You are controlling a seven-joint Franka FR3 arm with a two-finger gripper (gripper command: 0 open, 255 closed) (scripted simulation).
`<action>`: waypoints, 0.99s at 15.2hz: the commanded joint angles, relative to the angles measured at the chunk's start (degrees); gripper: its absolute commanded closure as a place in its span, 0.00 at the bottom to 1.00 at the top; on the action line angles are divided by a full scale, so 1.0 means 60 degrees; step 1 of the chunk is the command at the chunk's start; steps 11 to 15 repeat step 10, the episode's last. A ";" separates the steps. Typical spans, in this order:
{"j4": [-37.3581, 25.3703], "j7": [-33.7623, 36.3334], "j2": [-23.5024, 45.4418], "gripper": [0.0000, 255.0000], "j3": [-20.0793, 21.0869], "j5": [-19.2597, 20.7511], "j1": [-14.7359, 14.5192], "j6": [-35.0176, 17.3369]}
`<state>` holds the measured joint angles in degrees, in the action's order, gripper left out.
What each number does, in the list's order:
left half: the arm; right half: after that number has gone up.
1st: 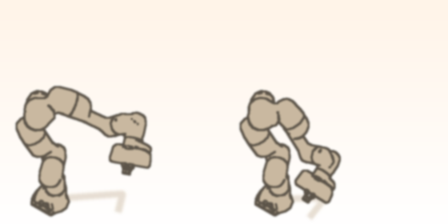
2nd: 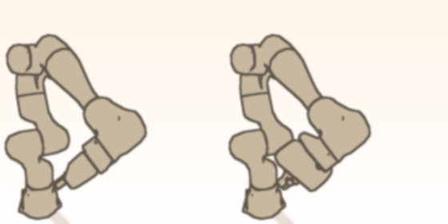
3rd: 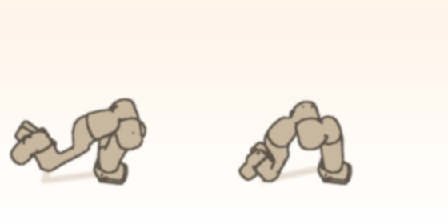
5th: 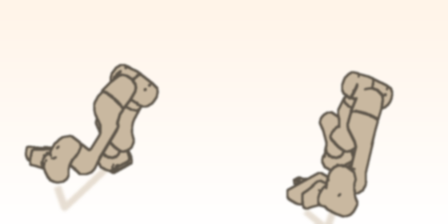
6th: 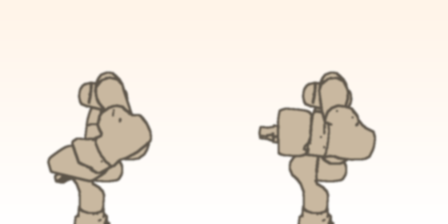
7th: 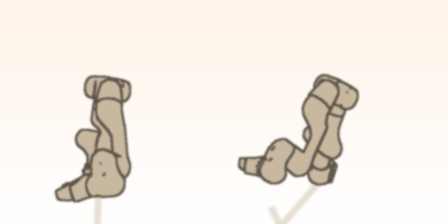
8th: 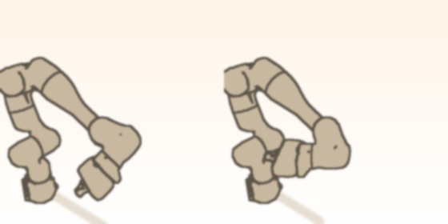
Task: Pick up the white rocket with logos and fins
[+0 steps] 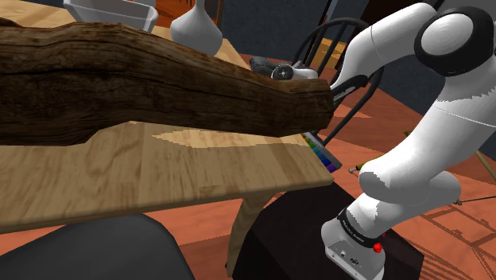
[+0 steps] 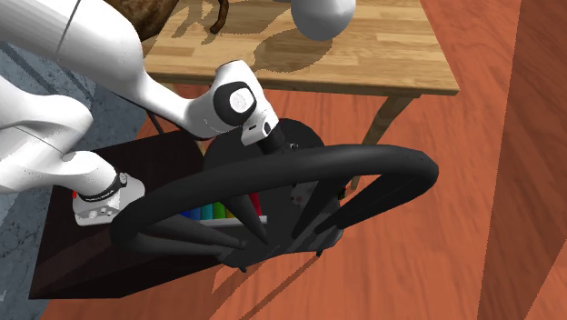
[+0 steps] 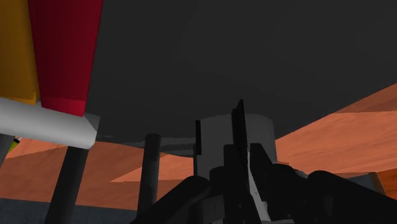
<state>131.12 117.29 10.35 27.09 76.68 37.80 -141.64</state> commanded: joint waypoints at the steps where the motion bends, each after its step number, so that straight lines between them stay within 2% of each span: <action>1: 0.0014 -0.0350 -0.0250 1.00 0.0055 -0.0362 0.0042 -0.0012; 8: 0.0064 -0.1463 -0.1036 1.00 0.0181 -0.1512 0.0155 -0.0011; 15: 0.0064 -0.1487 -0.1052 1.00 0.0182 -0.1537 0.0156 -0.0011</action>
